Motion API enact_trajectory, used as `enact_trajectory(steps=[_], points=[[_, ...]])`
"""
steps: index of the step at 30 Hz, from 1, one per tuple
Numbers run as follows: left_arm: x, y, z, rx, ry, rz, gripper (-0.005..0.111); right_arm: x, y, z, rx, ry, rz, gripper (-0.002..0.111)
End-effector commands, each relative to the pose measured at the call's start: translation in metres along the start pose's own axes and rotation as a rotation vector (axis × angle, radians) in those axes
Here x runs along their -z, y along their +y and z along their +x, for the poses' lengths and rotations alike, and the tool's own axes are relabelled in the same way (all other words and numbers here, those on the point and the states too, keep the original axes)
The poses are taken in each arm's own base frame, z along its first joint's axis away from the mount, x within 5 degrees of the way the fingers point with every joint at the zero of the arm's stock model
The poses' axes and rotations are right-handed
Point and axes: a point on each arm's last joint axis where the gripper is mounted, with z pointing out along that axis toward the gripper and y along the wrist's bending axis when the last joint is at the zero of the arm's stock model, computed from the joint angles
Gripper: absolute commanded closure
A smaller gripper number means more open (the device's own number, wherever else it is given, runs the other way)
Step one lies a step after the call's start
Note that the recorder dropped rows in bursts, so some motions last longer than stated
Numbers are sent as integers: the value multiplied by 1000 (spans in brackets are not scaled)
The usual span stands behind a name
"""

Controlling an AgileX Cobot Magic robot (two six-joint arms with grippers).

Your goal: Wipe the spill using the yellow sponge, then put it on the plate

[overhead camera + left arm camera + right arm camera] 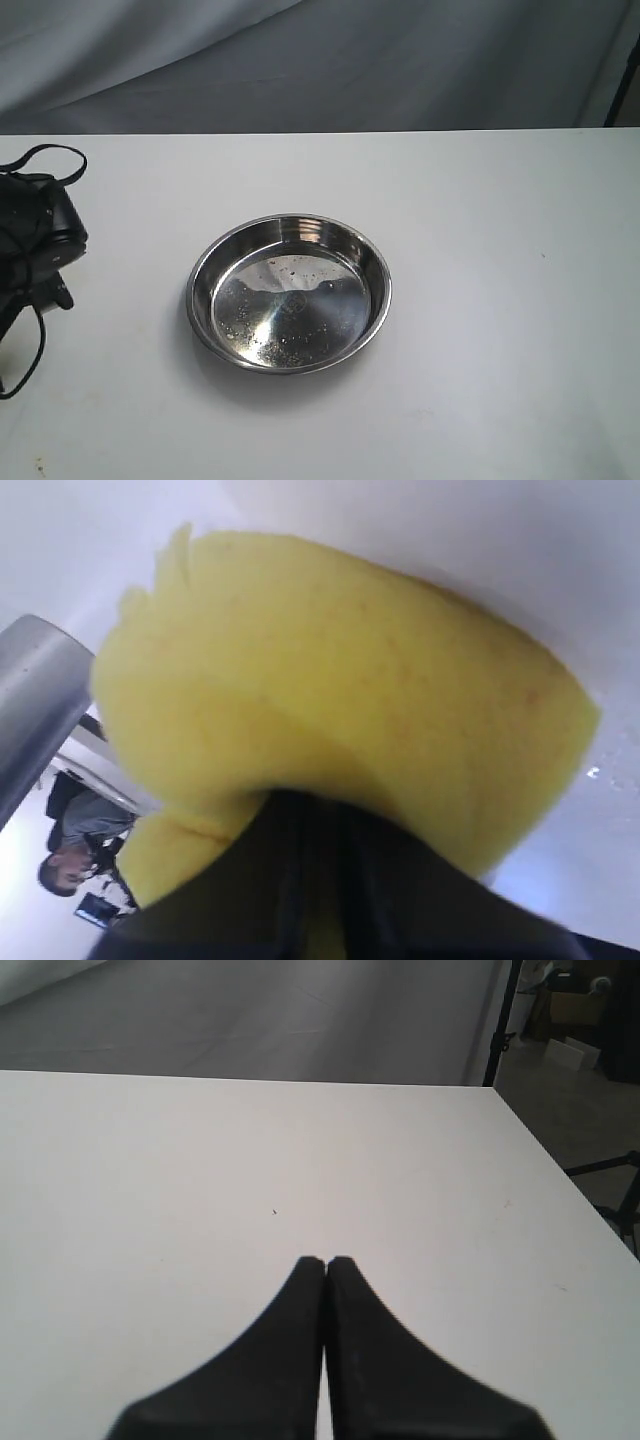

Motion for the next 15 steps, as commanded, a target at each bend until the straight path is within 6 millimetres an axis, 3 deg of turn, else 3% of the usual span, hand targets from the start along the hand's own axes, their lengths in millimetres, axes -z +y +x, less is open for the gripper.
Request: enact_trajectory(steps=[1,10,15], points=[[-8,-5,8,-118,39,-29,107,0,0,1,8,-4,8,108],[-9,-16,10,-308,47,47,107,0,0,1,8,-4,8,108],[1,-28,5,-378,28,51,107,0,0,1,8,-4,8,108]])
